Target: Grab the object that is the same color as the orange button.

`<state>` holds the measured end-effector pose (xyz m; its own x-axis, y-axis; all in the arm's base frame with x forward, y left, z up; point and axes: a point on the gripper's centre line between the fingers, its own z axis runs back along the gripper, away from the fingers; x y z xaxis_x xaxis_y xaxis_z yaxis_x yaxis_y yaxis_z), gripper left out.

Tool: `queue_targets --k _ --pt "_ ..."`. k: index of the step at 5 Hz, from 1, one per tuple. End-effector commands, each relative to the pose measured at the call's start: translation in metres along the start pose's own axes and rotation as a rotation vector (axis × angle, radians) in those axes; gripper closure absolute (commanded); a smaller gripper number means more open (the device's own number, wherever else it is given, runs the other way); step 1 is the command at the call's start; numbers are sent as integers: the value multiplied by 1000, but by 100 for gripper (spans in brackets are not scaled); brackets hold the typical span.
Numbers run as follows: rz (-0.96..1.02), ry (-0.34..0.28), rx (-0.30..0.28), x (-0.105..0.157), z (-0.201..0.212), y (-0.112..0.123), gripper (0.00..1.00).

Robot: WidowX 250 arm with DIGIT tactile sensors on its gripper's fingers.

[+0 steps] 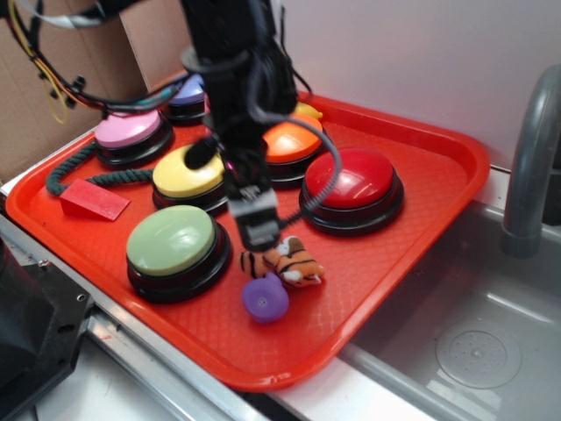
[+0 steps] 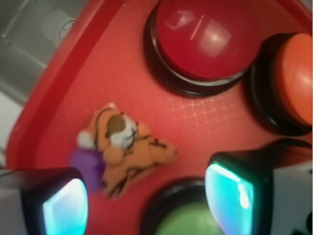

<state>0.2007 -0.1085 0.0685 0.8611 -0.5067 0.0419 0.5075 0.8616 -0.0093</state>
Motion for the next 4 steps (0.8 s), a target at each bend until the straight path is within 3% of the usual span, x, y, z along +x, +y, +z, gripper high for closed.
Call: queue_targets --k 1,3,4 --pt "-30 -11 -36 9 -32 -12 0" --pt "-16 3 -49 11 -46 -16 0" --pt "17 22 -45 10 -47 -16 98"
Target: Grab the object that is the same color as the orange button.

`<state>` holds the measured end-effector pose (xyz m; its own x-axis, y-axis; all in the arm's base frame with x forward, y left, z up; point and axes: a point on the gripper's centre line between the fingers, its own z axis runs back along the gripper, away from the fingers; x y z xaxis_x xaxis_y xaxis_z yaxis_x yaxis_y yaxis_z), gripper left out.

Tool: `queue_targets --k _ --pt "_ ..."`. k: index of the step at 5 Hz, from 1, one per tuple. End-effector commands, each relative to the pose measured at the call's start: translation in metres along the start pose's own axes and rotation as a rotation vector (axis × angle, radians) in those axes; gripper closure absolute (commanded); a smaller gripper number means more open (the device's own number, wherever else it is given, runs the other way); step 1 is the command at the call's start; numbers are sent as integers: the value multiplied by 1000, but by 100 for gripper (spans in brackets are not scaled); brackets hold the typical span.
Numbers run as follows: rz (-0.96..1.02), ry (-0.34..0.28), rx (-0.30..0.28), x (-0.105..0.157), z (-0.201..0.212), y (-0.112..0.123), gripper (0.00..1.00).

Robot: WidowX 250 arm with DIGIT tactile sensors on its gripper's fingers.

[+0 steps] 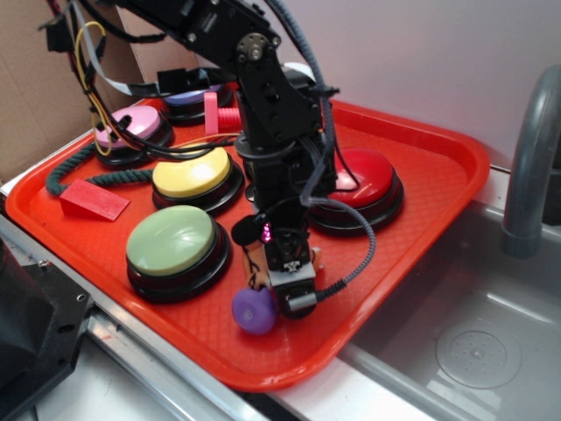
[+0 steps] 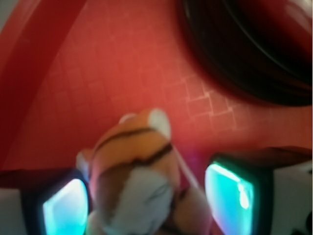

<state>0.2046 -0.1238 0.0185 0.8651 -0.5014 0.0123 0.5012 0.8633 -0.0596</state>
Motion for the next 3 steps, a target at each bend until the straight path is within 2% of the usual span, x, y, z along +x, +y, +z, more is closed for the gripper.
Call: queue_targets --k 1,2,3 --pt "36 -5 17 -1 7 -4 100" --pt "89 -1 21 -6 24 -1 100" --pt "163 -17 24 -17 62 7 100"
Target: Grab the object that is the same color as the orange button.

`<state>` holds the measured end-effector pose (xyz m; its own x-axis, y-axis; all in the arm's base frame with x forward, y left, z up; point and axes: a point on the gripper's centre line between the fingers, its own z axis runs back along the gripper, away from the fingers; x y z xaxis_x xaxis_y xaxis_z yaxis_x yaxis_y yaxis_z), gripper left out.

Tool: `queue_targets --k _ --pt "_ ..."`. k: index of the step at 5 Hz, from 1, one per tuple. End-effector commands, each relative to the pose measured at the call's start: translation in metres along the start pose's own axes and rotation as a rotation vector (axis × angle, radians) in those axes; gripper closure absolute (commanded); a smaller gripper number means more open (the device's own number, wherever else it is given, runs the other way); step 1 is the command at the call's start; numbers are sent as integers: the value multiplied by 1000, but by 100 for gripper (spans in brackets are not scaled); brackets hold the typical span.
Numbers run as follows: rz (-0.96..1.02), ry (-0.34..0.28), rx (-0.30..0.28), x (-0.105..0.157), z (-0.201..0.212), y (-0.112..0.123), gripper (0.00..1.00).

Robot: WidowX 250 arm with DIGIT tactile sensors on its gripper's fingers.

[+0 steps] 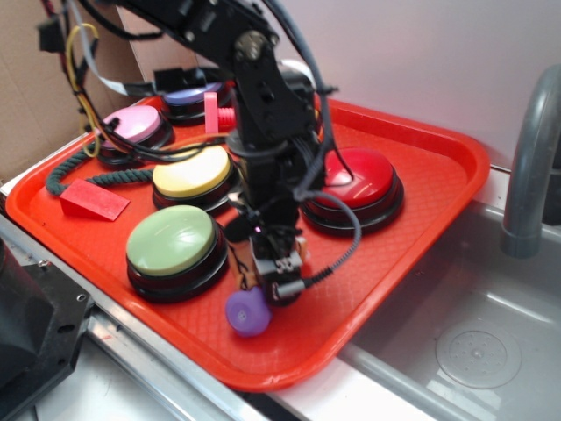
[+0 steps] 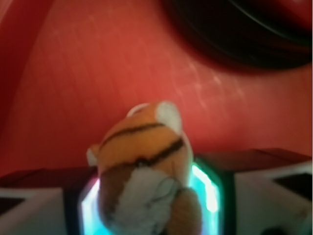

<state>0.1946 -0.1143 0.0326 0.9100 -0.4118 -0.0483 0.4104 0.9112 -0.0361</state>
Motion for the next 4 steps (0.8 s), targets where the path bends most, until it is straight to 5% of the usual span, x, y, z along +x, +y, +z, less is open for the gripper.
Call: queue_targets --k 1,4 --pt "160 -118 -14 -23 92 22 100" --pt "454 -265 120 -79 177 66 100"
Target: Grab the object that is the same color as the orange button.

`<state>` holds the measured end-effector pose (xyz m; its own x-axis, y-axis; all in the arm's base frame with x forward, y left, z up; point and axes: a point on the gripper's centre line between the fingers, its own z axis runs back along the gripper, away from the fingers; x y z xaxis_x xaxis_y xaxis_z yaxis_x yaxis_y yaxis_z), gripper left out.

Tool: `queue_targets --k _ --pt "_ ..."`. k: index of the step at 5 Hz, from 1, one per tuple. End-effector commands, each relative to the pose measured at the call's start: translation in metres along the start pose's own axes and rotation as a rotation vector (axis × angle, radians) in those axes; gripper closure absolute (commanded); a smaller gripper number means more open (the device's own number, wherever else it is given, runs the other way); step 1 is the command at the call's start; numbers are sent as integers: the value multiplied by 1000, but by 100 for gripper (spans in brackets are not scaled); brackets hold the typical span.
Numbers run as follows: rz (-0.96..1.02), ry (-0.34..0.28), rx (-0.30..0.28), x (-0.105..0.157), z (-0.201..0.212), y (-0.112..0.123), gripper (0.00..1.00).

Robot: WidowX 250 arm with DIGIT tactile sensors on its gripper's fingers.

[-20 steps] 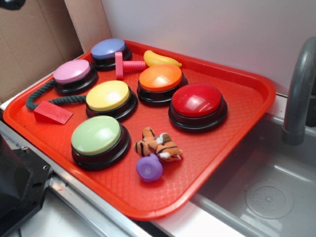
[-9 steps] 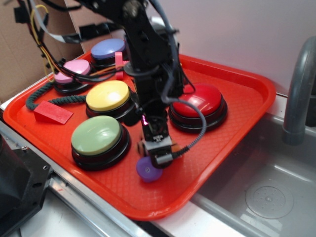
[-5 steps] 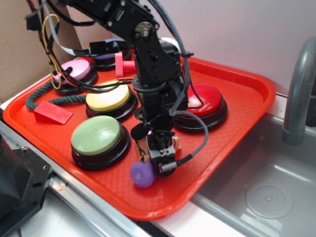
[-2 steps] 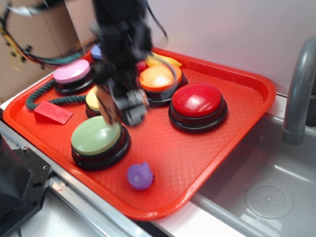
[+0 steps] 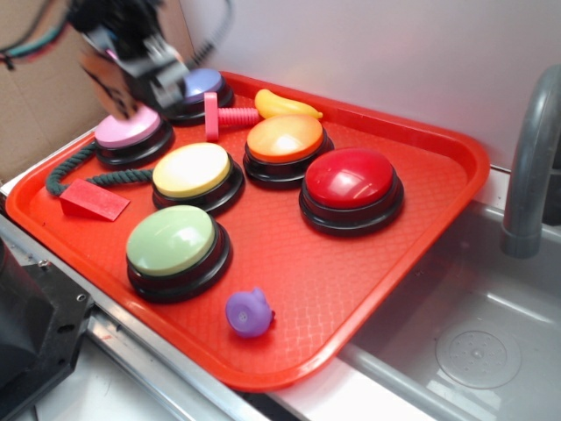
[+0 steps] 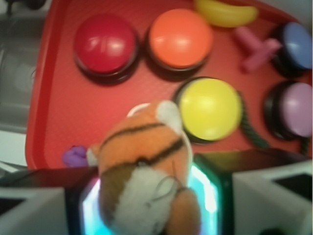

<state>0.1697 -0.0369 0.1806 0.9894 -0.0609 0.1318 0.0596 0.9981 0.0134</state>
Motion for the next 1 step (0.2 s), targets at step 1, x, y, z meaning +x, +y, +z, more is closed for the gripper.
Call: queue_targets --k 1 --pt "163 -86 103 -13 37 31 100"
